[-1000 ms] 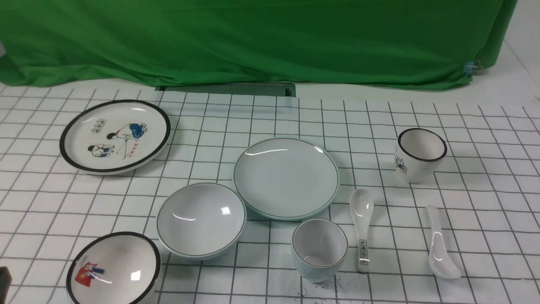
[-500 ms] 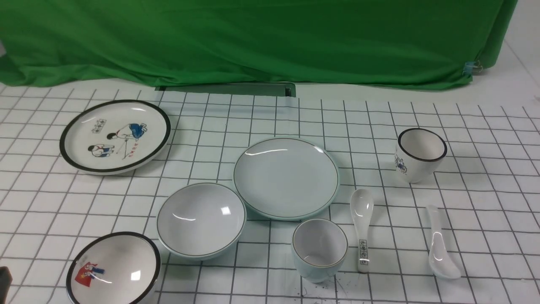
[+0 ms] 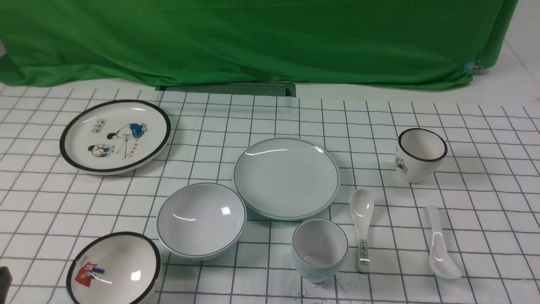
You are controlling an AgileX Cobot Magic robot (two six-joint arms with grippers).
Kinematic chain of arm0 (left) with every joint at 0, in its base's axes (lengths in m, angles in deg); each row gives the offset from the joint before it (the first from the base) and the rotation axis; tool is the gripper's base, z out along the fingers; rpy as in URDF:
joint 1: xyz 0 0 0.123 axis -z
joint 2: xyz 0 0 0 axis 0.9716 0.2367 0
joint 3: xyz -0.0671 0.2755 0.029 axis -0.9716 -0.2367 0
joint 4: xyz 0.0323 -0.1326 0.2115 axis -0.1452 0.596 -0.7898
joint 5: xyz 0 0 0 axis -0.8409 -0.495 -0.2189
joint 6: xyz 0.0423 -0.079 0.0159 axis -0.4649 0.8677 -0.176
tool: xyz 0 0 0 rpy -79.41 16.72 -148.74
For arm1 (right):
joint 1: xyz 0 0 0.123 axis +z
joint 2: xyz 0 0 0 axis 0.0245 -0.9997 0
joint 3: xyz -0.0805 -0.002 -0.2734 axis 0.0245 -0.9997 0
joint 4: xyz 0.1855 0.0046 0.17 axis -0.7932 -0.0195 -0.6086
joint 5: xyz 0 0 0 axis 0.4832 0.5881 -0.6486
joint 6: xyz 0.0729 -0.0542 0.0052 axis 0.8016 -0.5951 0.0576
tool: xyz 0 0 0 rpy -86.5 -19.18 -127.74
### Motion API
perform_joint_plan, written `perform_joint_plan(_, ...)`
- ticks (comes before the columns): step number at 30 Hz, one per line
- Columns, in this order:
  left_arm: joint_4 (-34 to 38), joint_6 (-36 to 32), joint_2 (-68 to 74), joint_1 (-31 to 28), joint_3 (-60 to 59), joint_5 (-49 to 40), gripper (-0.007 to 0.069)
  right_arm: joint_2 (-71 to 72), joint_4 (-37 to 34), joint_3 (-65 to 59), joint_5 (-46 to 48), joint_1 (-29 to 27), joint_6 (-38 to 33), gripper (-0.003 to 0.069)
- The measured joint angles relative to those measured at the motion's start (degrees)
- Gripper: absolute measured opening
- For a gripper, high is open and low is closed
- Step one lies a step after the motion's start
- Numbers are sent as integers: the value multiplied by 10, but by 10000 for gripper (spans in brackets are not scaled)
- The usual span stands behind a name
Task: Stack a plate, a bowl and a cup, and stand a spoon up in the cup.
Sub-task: Use the left arm to grab a blue rice bowl
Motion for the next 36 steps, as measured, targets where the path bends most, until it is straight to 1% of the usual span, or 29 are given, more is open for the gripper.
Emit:
perform_joint_plan(9,-7,0,0,0,0,0,-29,0,0,0,-3,0,0,243)
perform_joint_plan(12,-49,0,0,0,0,2,-29,0,0,0,-3,0,0,243)
perform_joint_plan(14,-57,1,0,0,0,11,-29,0,0,0,-3,0,0,243)
perform_joint_plan(17,-48,15,0,0,0,35,-29,0,-1,0,-3,0,1,243)
perform_joint_plan(19,-33,29,0,0,0,53,-29,0,-8,0,-4,0,17,243)
perform_joint_plan(21,-3,47,0,0,0,62,-29,0,-12,0,-4,0,65,243)
perform_joint_plan(22,26,64,0,0,0,65,-29,0,-18,0,-4,0,92,243)
perform_joint_plan(24,90,114,0,0,0,75,-29,0,-37,0,-4,0,173,243)
perform_joint_plan(26,223,211,0,0,0,92,-29,0,-78,0,-4,0,306,243)
perform_joint_plan(27,235,222,0,0,0,93,-29,0,-82,0,-4,0,306,243)
perform_joint_plan(28,304,289,0,0,0,97,-29,0,-100,0,-4,0,399,243)
perform_joint_plan(29,333,324,0,0,0,100,-29,0,-108,0,-4,0,470,243)
perform_joint_plan(30,347,347,0,0,0,104,-29,0,-112,0,-4,0,514,243)
perform_joint_plan(32,333,363,0,0,0,109,-29,0,-113,0,-4,0,558,243)
perform_joint_plan(34,308,372,0,0,0,116,-29,0,-106,0,-4,0,566,243)
perform_joint_plan(36,304,386,0,0,0,125,-27,0,-96,0,-4,0,566,243)
